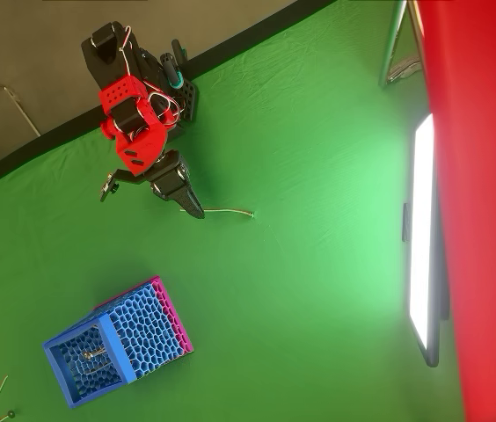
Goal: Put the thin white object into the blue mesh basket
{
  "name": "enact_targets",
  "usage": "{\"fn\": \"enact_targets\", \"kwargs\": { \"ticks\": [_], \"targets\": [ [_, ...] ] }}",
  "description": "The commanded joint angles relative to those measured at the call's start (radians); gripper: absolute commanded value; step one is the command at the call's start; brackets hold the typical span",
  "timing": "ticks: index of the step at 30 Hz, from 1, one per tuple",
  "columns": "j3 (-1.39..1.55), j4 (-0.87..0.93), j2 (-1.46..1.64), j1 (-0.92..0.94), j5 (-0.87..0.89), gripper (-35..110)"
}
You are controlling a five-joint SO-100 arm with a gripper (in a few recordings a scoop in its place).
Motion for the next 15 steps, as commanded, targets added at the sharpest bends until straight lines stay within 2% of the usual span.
{"fn": "enact_targets", "kwargs": {
  "ticks": [1,15],
  "targets": [
    [0.008,0.005,0.006,-0.009,-0.009,1],
    [-0.020,-0.012,-0.038,-0.012,0.015,1]
  ]
}}
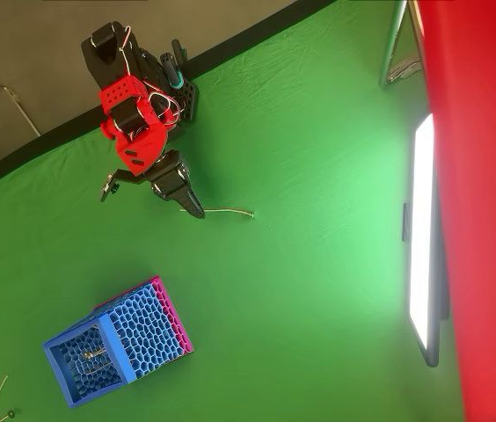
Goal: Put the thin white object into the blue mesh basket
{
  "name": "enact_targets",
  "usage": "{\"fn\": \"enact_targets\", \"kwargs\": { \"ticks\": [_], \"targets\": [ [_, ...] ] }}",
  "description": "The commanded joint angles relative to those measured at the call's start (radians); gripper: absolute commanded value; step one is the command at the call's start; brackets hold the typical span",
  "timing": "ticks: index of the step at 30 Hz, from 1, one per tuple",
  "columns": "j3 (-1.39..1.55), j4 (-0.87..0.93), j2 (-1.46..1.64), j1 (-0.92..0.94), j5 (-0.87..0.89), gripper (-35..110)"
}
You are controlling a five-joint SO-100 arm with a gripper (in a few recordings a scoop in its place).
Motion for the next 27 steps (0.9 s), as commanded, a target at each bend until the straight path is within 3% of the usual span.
{"fn": "enact_targets", "kwargs": {
  "ticks": [1,12,27],
  "targets": [
    [-0.029,-0.015,-0.038,-0.009,0.018,1],
    [-0.189,-0.055,-0.311,-0.005,0.097,1],
    [-0.517,-0.051,-0.850,-0.040,0.259,17]
  ]
}}
